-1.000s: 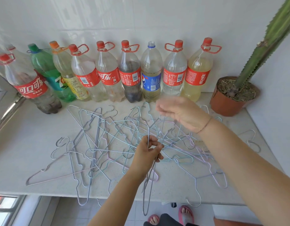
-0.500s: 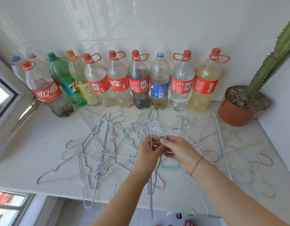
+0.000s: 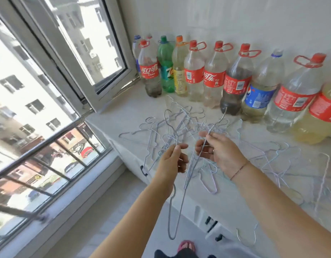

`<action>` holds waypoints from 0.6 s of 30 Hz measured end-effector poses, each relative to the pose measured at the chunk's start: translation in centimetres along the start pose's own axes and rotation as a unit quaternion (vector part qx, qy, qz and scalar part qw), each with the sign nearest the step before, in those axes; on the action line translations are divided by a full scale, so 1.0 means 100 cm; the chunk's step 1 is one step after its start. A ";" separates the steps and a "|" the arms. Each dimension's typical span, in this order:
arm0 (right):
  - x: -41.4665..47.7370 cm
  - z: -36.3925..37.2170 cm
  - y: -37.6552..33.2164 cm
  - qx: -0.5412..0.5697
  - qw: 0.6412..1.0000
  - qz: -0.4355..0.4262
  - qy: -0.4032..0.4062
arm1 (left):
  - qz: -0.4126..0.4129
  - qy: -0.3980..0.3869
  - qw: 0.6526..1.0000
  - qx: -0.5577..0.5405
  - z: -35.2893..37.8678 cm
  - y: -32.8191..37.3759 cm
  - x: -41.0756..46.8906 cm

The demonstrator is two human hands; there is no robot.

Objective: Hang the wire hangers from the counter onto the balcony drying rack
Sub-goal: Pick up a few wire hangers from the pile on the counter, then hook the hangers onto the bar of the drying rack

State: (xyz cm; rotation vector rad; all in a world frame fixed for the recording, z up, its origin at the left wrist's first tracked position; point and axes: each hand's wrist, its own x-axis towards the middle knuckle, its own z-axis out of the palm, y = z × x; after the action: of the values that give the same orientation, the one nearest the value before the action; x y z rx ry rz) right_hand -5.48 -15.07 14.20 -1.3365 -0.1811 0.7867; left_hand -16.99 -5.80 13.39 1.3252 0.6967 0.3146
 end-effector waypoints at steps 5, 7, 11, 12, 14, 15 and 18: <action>-0.037 0.045 0.014 -0.011 0.994 -0.002 -0.109 | 0.009 0.148 0.987 -0.057 -0.046 -0.004 -0.061; -0.053 0.069 0.021 -0.017 0.990 -0.004 -0.140 | 0.006 0.218 0.972 -0.092 -0.070 -0.008 -0.086; -0.081 0.122 0.040 -0.050 0.978 0.000 -0.200 | 0.007 0.309 0.945 -0.104 -0.121 -0.017 -0.148; -0.090 0.138 0.046 -0.060 0.974 0.005 -0.217 | 0.006 0.328 0.939 -0.105 -0.133 -0.020 -0.165; -0.114 0.169 0.060 -0.079 0.963 0.018 -0.257 | 0.005 0.367 0.922 -0.126 -0.160 -0.026 -0.201; -0.127 0.185 0.068 -0.093 0.955 0.023 -0.280 | 0.005 0.391 0.910 -0.141 -0.174 -0.030 -0.218; -0.172 0.232 0.097 -0.135 0.925 0.031 -0.354 | 0.023 0.462 0.865 -0.193 -0.217 -0.041 -0.276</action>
State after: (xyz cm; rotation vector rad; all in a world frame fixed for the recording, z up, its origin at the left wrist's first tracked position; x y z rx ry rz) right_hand -34.68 -6.71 16.74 -1.2631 -0.8485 1.3148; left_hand -52.28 -6.06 15.56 0.7479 1.3141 1.1127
